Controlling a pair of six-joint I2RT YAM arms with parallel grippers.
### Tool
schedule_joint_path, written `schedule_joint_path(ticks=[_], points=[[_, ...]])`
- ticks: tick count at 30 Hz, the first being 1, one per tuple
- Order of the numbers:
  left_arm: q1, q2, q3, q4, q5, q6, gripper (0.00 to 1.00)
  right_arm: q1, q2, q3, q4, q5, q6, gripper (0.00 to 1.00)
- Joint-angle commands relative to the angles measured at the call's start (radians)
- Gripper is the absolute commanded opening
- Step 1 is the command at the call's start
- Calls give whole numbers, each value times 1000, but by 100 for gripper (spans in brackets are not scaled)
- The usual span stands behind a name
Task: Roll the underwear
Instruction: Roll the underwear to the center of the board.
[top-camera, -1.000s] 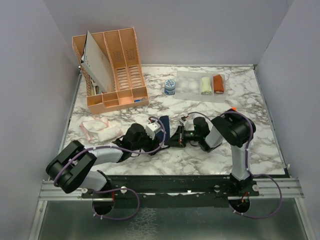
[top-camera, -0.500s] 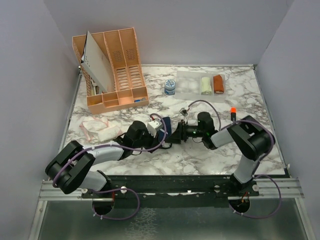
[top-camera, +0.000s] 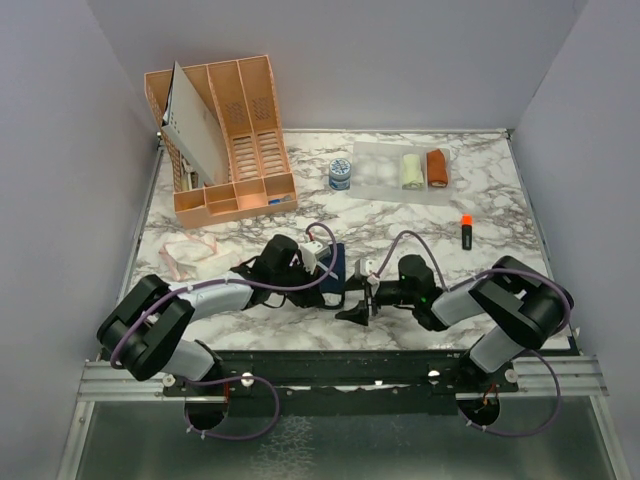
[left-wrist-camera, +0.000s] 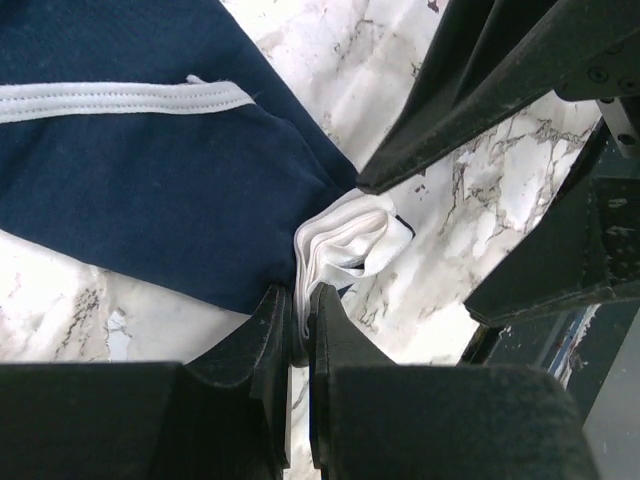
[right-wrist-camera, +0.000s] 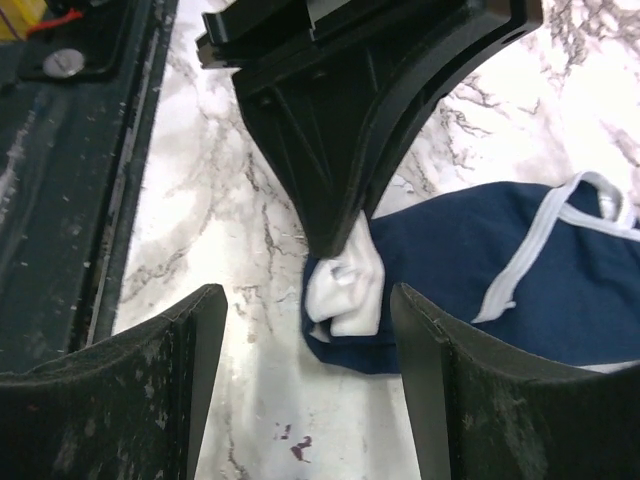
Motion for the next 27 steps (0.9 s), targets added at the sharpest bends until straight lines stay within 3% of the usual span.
schedule_joint_path(ticks=[1,8,15,21,24,27], points=[[4,-11,14,-36,55,-9,0,17,30,10,51,68,-145,70],[6,-33,-2,-29,56,-17,0,26,80,67,-14,53,-161,67],[7,-59,-18,-23,45,-24,0,53,143,83,-40,11,-167,56],[10,-83,-36,-17,37,-39,3,53,175,21,156,44,-57,28],[11,-89,-38,-19,35,-42,5,53,187,14,239,36,40,28],[12,-99,-41,-22,19,-47,6,53,212,27,280,-10,142,40]])
